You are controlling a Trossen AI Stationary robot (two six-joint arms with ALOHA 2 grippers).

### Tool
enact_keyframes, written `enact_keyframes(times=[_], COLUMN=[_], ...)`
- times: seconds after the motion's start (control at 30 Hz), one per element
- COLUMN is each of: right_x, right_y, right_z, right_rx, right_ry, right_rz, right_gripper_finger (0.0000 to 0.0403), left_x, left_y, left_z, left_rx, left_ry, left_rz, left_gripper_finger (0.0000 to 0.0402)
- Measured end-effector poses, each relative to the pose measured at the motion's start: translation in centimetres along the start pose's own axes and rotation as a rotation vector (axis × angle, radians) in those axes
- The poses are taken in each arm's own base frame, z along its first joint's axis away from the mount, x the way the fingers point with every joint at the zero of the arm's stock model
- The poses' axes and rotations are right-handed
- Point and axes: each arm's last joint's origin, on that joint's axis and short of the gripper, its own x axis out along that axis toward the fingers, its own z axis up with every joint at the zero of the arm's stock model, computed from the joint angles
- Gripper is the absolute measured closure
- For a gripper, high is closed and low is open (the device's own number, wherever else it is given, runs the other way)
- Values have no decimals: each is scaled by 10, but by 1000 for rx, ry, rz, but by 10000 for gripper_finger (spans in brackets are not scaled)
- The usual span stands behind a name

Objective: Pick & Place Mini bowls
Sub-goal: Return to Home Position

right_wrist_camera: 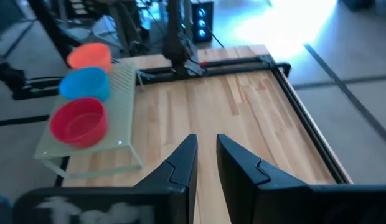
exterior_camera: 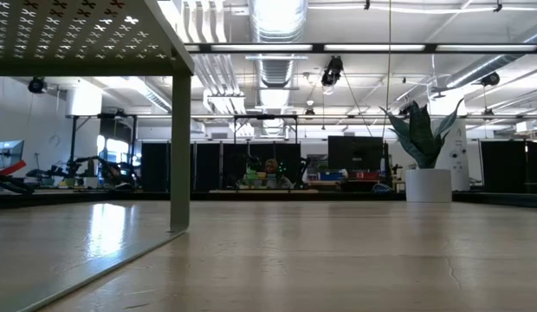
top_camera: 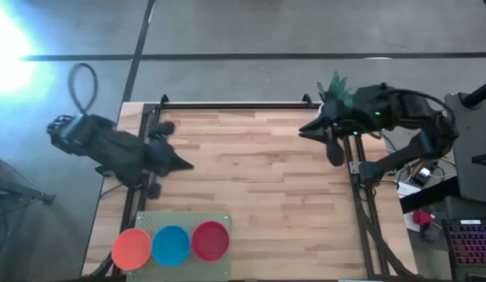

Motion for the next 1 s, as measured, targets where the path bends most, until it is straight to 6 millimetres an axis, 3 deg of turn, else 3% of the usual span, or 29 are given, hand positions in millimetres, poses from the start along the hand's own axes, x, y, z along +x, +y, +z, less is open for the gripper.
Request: enact_keyframes(times=[0.17,0.4,0.6,1.0], right_x=[-17,-38,-59,-90], right_y=[7,11,7,-5], right_z=[-1,-5,-11,-47], right_rx=[-78,-162,-200,-133], right_ry=[-54,-101,-150,-284], right_rz=[48,93,96,169], right_gripper_finger=[364,394,394,394], left_x=[-37,-69,-88,-117], left_y=[15,28,37,53], left_z=[-7,-23,-42,-91], left_rx=[-20,-10,-24,-98], left_ry=[-101,-173,-211,-400], left_rz=[78,92,96,87], left_gripper_finger=[401,401,401,401])
